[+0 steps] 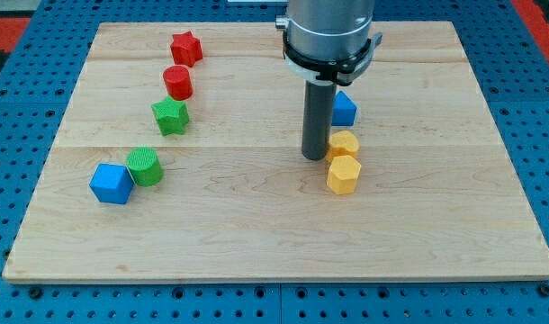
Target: Move the yellow hexagon slightly downwards of the board
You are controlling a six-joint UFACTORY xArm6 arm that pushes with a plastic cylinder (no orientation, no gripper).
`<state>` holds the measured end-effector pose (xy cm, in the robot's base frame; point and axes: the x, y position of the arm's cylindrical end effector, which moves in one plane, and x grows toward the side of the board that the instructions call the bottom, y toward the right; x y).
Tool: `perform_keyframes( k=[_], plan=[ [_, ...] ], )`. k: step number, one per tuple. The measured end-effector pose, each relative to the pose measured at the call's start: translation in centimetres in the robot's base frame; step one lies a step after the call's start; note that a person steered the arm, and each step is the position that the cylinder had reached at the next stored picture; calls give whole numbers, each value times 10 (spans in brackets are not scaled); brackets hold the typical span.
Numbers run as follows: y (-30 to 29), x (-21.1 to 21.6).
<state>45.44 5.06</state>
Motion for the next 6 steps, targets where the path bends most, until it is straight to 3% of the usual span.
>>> perform_keyframes(
  k=[3, 5, 6],
  plan=[
    [19, 47],
    [-44, 106],
    [-112, 142]
  ],
)
